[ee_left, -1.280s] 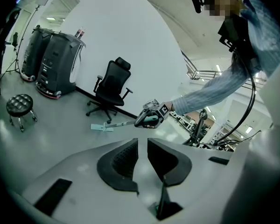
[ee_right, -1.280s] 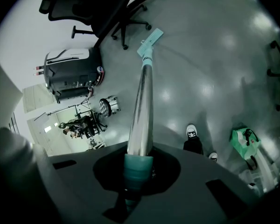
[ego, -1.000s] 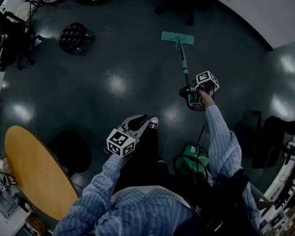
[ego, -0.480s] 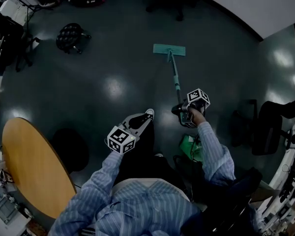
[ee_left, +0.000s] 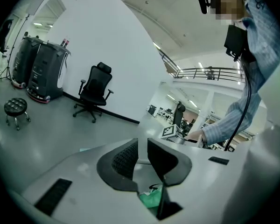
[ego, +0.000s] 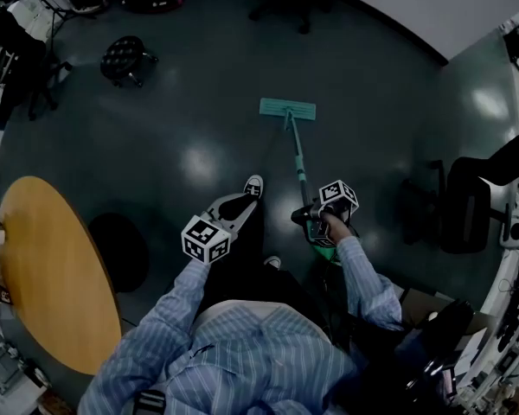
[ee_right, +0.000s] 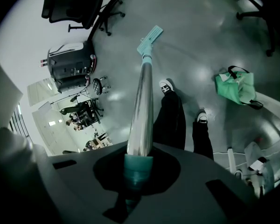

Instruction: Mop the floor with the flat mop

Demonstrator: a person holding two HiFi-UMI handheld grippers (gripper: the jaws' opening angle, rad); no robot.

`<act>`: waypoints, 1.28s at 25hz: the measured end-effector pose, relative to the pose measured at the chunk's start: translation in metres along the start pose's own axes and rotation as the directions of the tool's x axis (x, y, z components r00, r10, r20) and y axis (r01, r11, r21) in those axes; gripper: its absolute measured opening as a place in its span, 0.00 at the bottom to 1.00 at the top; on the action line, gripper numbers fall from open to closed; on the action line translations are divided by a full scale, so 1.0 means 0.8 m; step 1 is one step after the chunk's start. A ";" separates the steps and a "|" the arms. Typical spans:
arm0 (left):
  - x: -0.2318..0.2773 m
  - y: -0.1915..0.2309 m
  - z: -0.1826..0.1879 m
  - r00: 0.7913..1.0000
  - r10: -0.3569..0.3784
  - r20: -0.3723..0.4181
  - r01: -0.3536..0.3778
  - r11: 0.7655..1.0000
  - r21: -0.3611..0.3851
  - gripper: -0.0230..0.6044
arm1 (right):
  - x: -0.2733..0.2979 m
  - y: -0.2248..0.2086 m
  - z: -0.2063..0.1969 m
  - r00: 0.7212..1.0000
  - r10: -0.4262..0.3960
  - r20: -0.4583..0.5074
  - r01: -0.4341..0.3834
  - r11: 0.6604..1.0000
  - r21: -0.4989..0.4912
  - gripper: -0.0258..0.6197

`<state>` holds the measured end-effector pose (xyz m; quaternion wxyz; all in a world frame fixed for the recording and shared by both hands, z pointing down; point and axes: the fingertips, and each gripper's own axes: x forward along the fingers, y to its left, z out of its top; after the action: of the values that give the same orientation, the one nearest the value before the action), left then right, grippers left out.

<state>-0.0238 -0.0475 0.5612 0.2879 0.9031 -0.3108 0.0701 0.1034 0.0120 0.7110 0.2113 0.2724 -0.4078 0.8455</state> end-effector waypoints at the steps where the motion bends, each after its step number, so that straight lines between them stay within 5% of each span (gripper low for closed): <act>1: -0.008 -0.012 -0.009 1.000 0.000 -0.001 0.000 1.000 0.000 0.14 | 0.003 -0.013 -0.019 1.000 0.004 -0.003 -0.004 1.000 0.003 0.05; 17: -0.095 -0.155 -0.116 0.999 -0.042 -0.011 0.043 0.999 0.026 0.14 | 0.026 -0.177 -0.260 0.998 0.022 -0.050 -0.021 1.000 0.019 0.05; 32: -0.095 -0.193 -0.136 0.997 -0.075 -0.026 0.076 0.996 0.040 0.14 | -0.062 -0.268 -0.365 0.992 -0.048 -0.114 0.048 0.999 -0.005 0.05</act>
<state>0.0140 0.1522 0.5538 0.2755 0.9191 -0.2711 0.0768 0.1816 0.3640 0.6515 0.2551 0.2329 -0.3894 0.8538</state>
